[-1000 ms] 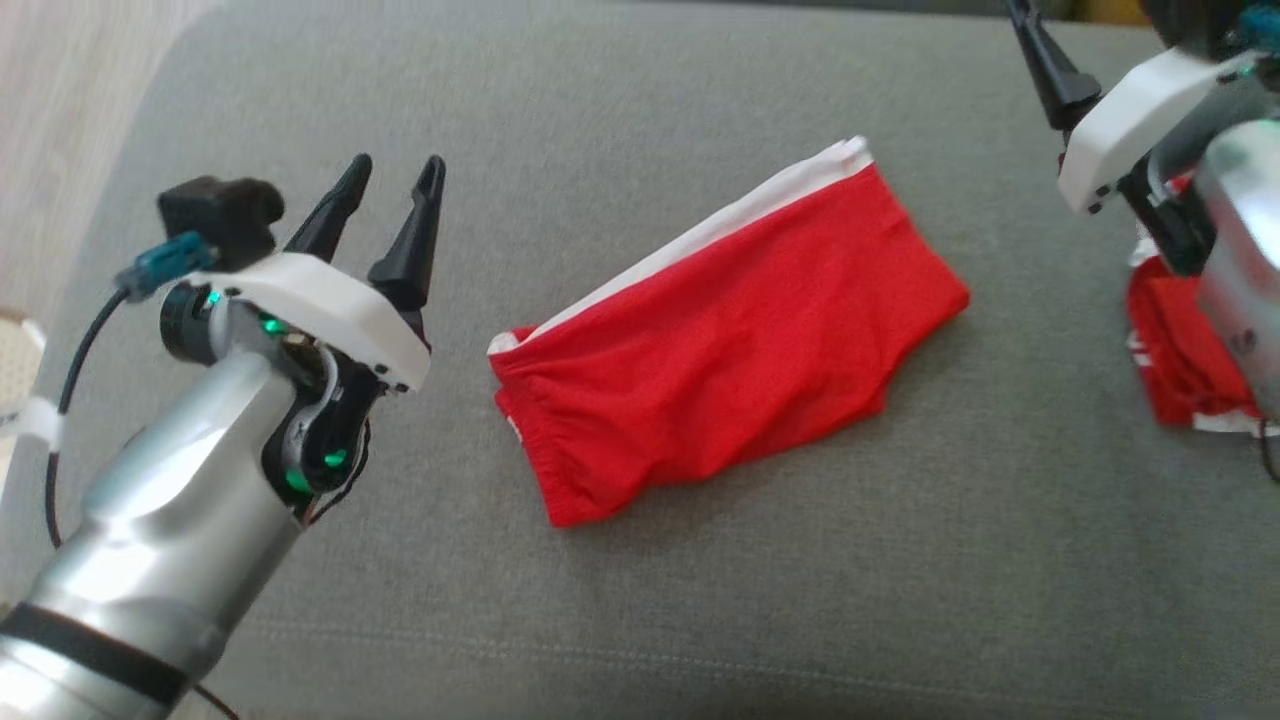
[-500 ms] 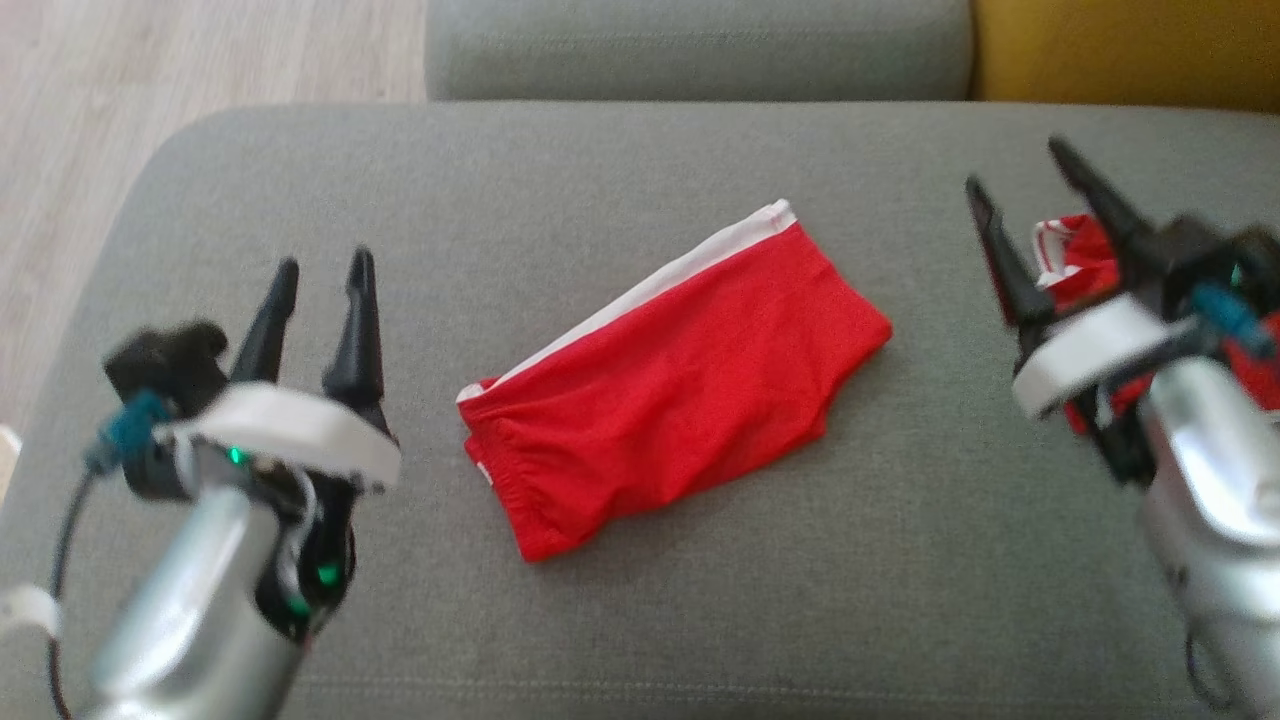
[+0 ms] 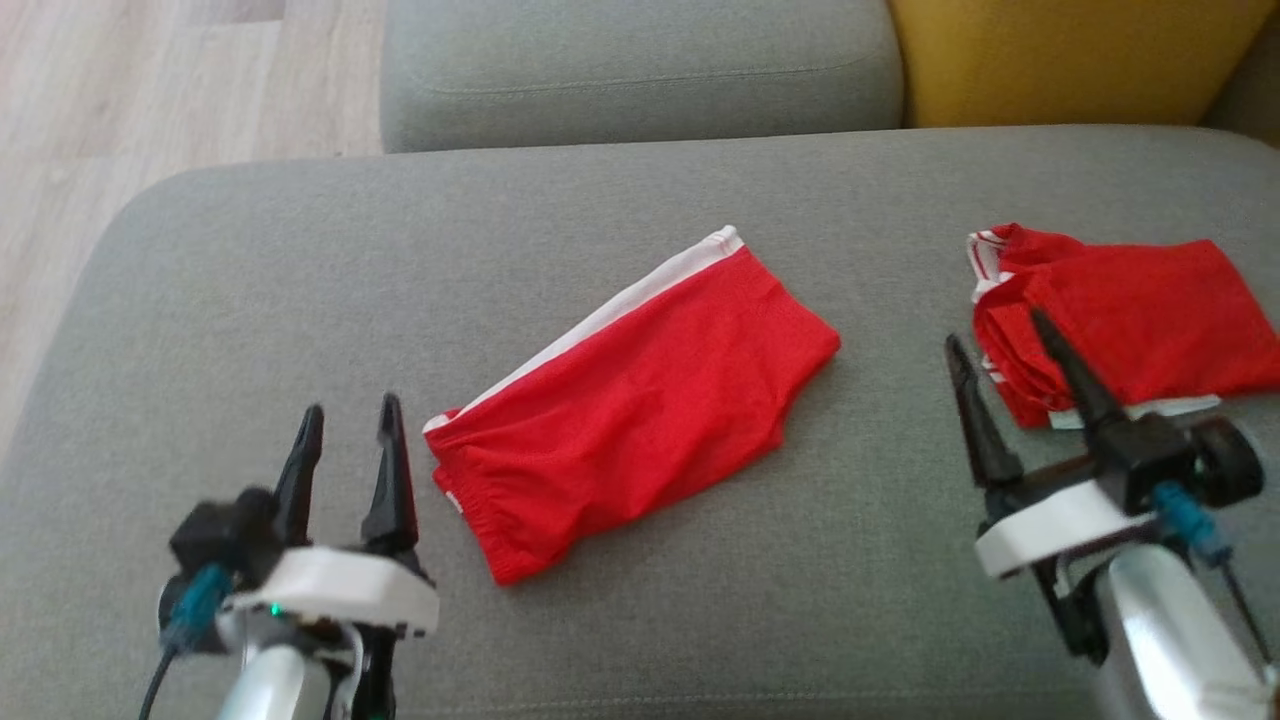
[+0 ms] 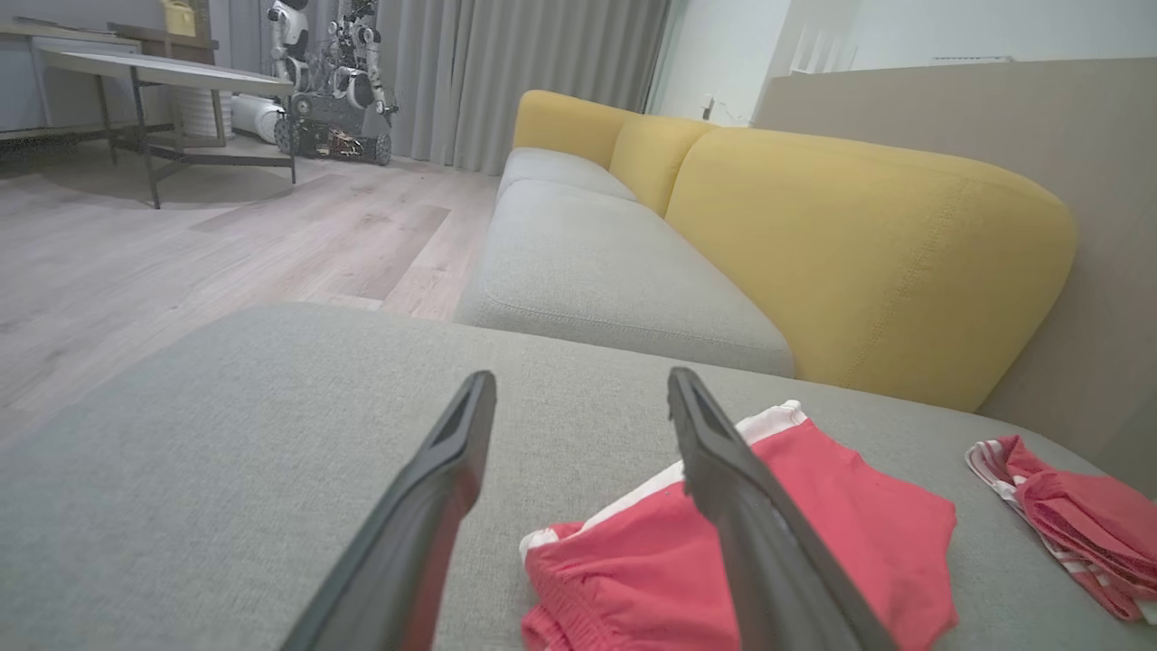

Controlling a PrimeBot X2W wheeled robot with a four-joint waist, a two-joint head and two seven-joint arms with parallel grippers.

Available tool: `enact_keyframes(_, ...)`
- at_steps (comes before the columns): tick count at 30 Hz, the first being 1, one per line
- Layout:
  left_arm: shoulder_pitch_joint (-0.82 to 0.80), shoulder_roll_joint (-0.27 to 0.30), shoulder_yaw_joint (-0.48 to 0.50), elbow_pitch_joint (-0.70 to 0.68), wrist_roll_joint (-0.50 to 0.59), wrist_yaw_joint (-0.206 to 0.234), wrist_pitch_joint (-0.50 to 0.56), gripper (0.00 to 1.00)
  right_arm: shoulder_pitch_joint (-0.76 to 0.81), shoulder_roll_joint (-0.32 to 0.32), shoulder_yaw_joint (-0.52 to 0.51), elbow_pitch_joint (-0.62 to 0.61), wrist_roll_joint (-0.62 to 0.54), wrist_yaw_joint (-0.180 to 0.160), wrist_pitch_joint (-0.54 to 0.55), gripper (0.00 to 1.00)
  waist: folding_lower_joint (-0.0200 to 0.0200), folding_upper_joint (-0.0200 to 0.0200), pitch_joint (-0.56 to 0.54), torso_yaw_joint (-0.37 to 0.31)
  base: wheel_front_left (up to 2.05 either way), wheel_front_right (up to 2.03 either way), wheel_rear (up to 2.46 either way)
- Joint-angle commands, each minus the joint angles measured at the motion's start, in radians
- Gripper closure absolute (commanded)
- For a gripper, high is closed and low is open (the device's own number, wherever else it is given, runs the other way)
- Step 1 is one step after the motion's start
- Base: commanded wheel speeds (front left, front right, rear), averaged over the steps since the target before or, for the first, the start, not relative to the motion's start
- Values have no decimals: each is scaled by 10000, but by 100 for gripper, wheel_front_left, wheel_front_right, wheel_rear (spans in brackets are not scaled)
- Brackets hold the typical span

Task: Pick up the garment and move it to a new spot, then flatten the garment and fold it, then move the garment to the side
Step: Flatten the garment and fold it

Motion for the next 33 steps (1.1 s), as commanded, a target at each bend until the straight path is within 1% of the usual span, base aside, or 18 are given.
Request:
enact_keyframes(1, -357, -11, 577, -431, 193, -72, -91, 0, -225, 29, 36, -426, -88, -9, 3, 0, 1, -1, -5, -63, 0, 0, 0)
enact_keyframes(3, -97, -326, 1018, -527, 389, -282, -91, 0, -22, 180, -81, -562, -195, -9, 52, 0, 1, -1, -4, -103, 0, 0, 0)
enact_keyframes(6, 82, -587, 1393, -494, 720, -679, -91, 0, 171, 286, -140, -693, -297, -9, 156, 0, 1, -1, 7, -112, 0, 0, 0)
enact_keyframes(11, 20, -803, 1732, -334, 1118, -1192, -91, 0, 265, 301, -135, -791, -190, -9, 444, 0, 1, -1, 111, 8, 0, 0, 0)
enact_keyframes(14, -72, -875, 1804, -244, 1223, -1370, -91, 0, 251, 429, -156, -736, 311, -9, 789, 0, 1, -1, 278, 172, 0, 0, 0)
enact_keyframes(16, -117, -903, 1832, -161, 1206, -1432, -91, 0, 203, 611, -180, -642, 1013, -9, 1116, 0, 1, -1, 422, 296, 0, 0, 0)
enact_keyframes(20, -198, -924, 1673, 154, 754, -1515, -91, 0, 0, 1026, -241, -330, 3341, -9, 2302, 0, 1, -1, 729, 556, 0, 0, 0)
enact_keyframes(24, -442, -928, 1388, 267, 600, -1517, -91, 0, -379, 1198, -464, -62, 5082, -9, 3369, 0, 1, -1, 1065, 842, 0, 0, 0)
enact_keyframes(25, -505, -928, 1334, 289, 577, -1507, -91, 0, -481, 1226, -554, 82, 5388, -9, 3620, 0, 1, -1, 1132, 918, 0, 0, 0)
enact_keyframes(26, -505, -928, 1334, 289, 577, -1507, -91, 0, -481, 1226, -554, 82, 5388, -9, 3620, 0, 1, -1, 1132, 918, 0, 0, 0)
enact_keyframes(30, -736, -929, 1152, 359, 552, -1410, -91, 0, -955, 1293, -851, 746, 6291, -9, 4400, 0, 1, -1, 1413, 1226, 0, 0, 0)
enact_keyframes(33, -886, -929, 1003, 382, 494, -1362, -91, 0, -1372, 1316, -1157, 1323, 6929, -9, 4752, 0, 1, -1, 1611, 1461, 0, 0, 0)
